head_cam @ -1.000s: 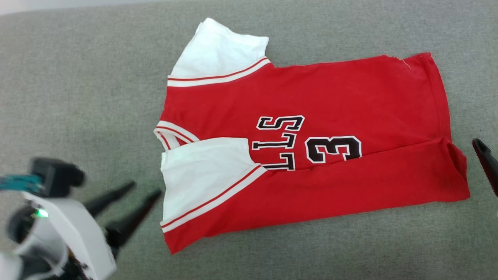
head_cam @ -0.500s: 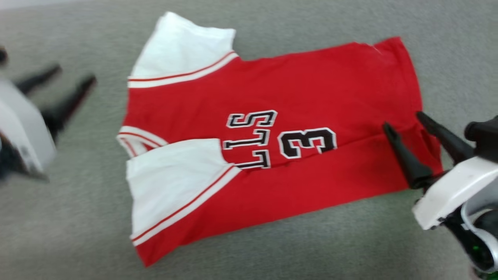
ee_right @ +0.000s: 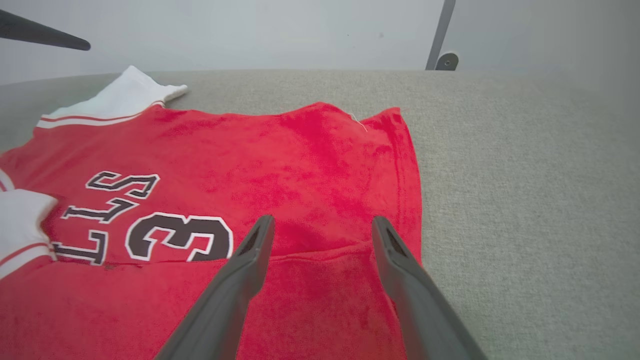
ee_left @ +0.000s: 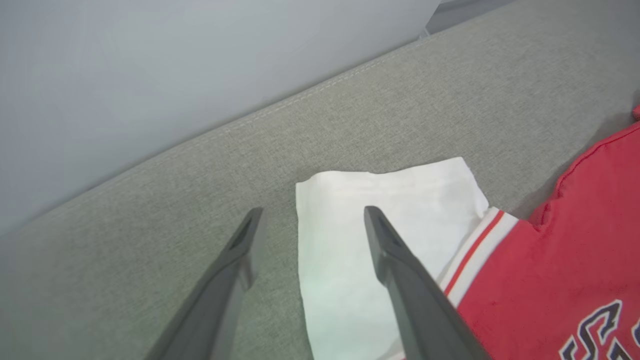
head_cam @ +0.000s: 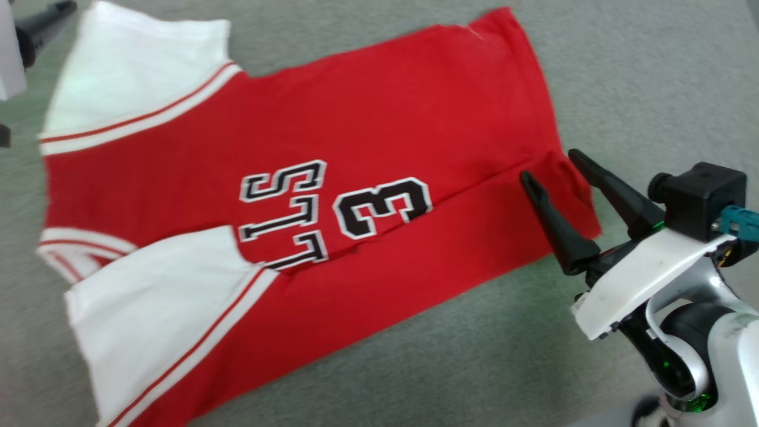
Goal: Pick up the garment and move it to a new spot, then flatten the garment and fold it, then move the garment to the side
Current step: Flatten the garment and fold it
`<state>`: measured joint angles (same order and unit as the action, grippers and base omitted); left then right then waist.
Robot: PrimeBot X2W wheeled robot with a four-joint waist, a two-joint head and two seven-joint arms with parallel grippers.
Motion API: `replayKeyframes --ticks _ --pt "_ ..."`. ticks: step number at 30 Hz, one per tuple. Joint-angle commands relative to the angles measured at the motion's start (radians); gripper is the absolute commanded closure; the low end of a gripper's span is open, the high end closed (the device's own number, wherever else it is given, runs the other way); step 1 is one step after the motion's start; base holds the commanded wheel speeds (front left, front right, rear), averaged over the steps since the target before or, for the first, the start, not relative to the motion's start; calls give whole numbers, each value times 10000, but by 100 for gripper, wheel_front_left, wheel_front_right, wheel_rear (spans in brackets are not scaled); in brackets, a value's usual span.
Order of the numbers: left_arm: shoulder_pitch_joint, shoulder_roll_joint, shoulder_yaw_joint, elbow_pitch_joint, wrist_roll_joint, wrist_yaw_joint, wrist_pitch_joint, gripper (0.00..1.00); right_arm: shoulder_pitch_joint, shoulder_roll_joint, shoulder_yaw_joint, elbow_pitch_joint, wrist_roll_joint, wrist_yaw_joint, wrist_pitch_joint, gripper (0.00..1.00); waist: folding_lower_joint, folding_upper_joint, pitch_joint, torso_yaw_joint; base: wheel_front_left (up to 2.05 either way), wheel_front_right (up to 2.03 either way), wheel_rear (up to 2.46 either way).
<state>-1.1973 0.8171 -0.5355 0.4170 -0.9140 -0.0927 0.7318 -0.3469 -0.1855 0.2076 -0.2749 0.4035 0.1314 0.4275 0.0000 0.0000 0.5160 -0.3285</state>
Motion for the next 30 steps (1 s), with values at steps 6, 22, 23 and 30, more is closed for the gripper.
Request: replayKeyframes --ticks 6,22,23,30 --pt "-689 -96 -477 1186 20 -282 643 0 -202 83 277 225 71 -17 -138 0 0 0 596 -873 0 0 0" --pt "-833 -242 -1258 2016 -729 -392 731 100 -681 -30 157 319 337 -17 29 0 0 0 870 -834 0 0 0" --pt "-846 -228 -1294 2002 -802 -393 696 100 -883 -100 175 351 384 -17 132 0 0 0 857 -812 0 0 0" --pt "-1046 -226 -1581 1757 -1210 -394 407 100 -3161 -761 466 1485 1232 -17 2023 0 0 0 860 -582 0 0 0"
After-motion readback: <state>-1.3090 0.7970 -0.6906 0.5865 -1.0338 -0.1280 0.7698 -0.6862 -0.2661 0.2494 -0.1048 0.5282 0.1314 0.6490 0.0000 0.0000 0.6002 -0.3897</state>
